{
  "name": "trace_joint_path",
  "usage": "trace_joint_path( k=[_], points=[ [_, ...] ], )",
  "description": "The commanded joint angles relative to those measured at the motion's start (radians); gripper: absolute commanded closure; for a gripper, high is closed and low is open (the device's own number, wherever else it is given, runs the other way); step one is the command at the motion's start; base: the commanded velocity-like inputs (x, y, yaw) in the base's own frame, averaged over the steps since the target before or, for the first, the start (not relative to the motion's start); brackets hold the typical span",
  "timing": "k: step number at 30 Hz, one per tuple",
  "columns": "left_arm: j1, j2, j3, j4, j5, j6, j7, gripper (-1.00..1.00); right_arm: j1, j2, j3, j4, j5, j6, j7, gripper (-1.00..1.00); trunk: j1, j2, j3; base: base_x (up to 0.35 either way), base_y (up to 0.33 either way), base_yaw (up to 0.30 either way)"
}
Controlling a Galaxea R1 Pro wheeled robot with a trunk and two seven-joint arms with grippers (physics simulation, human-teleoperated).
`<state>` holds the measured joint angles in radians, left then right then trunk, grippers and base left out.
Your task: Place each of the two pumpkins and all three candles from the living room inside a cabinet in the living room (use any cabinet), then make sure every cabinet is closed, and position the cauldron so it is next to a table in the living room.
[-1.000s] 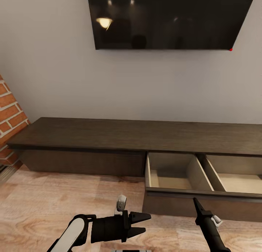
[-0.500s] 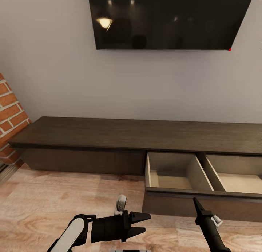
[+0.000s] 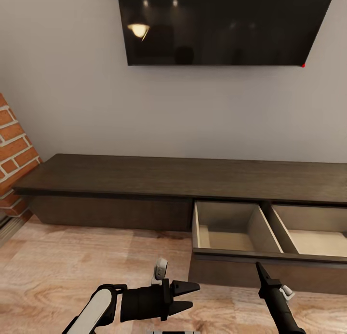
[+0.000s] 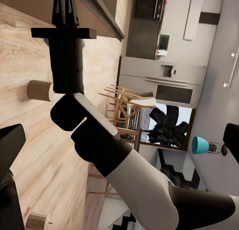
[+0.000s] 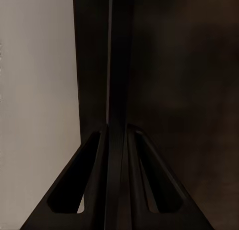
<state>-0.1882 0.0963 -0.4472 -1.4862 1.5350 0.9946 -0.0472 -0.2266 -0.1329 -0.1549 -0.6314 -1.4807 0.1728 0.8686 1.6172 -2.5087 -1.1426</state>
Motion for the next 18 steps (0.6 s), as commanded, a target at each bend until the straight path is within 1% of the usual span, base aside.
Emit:
trace_joint_path(
  k=[1, 6, 12, 18],
  points=[
    [-0.001, 0.001, -0.001, 0.000, -0.004, 0.001, -0.005, -1.00, 0.000, -0.001, -0.052, 0.029, -0.020, 0.009, 0.000, 1.00, 0.000, 0.000, -0.001, -0.004, 0.000, 0.000],
    [-0.001, 0.002, -0.001, 0.000, -0.004, 0.001, -0.005, -1.00, 0.000, -0.001, -0.052, 0.029, -0.020, 0.008, 0.000, 1.00, 0.000, 0.000, -0.001, -0.002, 0.000, 0.000],
    [-0.001, 0.002, -0.001, 0.000, -0.004, 0.001, -0.005, -1.00, 0.000, -0.001, -0.052, 0.029, -0.020, 0.008, 0.000, 1.00, 0.000, 0.000, -0.001, -0.074, 0.000, 0.000],
    [-0.001, 0.002, -0.001, 0.000, -0.004, 0.001, -0.005, -1.00, 0.000, -0.001, -0.052, 0.029, -0.020, 0.008, 0.000, 1.00, 0.000, 0.000, -0.001, -0.014, 0.000, 0.000]
  ],
)
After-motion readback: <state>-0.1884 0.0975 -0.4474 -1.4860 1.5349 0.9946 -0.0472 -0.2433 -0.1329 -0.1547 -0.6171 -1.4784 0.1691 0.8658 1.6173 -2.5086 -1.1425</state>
